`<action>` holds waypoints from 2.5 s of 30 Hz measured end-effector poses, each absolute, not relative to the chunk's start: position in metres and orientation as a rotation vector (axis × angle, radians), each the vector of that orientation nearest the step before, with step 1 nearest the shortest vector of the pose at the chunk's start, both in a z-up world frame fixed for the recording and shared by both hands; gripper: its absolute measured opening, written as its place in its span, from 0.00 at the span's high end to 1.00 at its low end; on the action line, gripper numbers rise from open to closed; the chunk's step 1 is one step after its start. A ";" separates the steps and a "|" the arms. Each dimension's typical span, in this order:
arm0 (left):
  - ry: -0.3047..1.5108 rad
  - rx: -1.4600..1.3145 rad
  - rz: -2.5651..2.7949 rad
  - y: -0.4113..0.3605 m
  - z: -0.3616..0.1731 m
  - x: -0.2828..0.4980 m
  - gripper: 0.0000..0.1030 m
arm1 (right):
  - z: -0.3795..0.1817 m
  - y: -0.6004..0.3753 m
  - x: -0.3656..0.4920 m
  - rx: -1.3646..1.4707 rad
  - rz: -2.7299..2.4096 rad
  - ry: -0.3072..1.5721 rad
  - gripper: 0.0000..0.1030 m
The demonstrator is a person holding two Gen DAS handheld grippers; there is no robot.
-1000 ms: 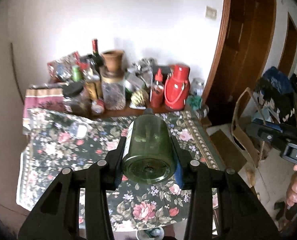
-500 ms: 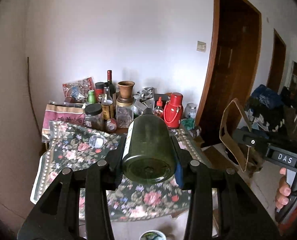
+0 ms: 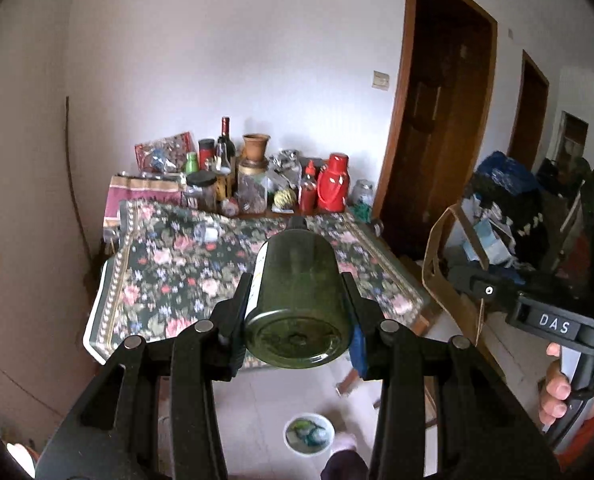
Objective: Collect trash
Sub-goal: 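Lift the green bottle and cardboard tag off the table, then carry the green bottle and cardboard tag in both tools down to the bucket, then open both tools to drop the tag and green bottle into the bucket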
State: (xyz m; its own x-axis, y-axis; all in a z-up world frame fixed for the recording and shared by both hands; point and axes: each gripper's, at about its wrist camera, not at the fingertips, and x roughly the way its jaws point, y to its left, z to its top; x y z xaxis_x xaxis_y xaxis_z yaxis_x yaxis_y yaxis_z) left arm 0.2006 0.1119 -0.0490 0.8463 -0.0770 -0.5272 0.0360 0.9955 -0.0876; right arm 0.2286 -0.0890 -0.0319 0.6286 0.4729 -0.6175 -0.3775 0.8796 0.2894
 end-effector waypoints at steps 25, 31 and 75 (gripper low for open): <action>0.936 -0.184 -0.032 0.077 -0.230 0.240 0.61 | -0.187 -0.117 0.243 0.115 0.495 1.108 0.64; 1.044 -0.231 0.003 0.082 -0.321 0.260 0.61 | -0.276 -0.112 0.265 0.069 0.471 1.225 0.64; 1.376 -0.308 -0.039 0.051 -0.644 0.310 0.50 | -0.547 -0.107 0.293 0.066 0.450 1.456 0.44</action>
State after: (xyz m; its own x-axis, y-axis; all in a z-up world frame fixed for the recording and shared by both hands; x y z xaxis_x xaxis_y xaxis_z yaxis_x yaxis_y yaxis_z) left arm 0.3100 0.0513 -0.6435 0.1996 -0.2064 -0.9579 -0.1513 0.9593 -0.2383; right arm 0.2925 -0.1066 -0.5475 0.0474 0.3339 -0.9414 -0.2553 0.9152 0.3118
